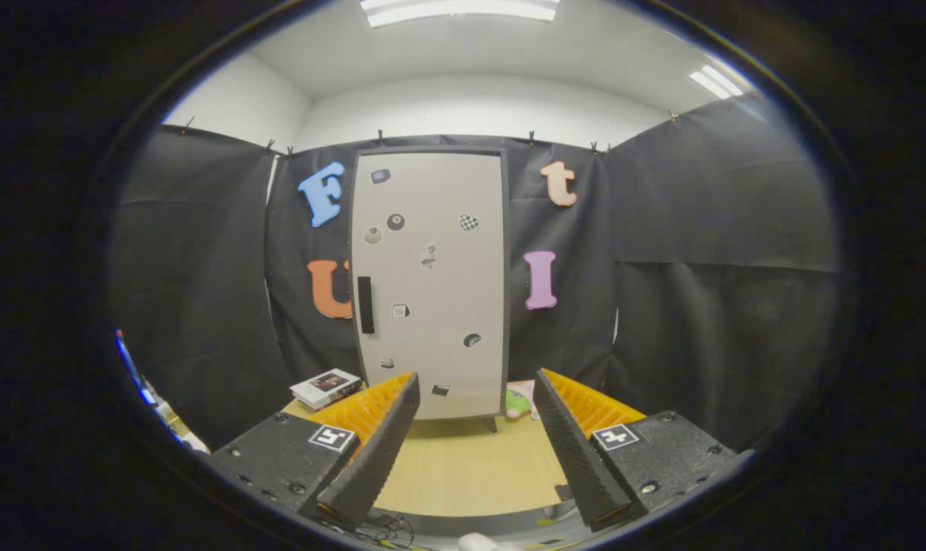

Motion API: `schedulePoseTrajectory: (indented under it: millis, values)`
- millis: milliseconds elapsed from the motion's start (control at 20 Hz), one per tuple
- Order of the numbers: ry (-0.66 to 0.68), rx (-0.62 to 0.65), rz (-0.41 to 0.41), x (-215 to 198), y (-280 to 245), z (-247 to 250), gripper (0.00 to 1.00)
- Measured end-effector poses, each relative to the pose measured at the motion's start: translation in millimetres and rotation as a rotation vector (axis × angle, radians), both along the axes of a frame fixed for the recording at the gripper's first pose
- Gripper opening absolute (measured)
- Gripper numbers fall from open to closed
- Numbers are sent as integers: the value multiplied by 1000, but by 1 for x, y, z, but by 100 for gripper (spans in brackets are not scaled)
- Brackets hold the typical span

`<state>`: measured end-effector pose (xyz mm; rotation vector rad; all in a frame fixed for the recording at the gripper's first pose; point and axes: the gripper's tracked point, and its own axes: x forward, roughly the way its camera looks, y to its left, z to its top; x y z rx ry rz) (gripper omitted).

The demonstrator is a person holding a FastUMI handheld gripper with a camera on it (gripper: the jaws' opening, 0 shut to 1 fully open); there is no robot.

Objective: Open the shoe cabinet door, grab the shoes and put them into the shoe cabinet, then close the shoe cabinet door.

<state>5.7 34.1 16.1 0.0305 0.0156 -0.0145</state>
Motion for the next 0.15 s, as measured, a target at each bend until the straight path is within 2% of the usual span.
schedulePoseTrajectory:
  millis: [150]
  values:
    - [-3, 9, -2, -2, -3, 1, 98]
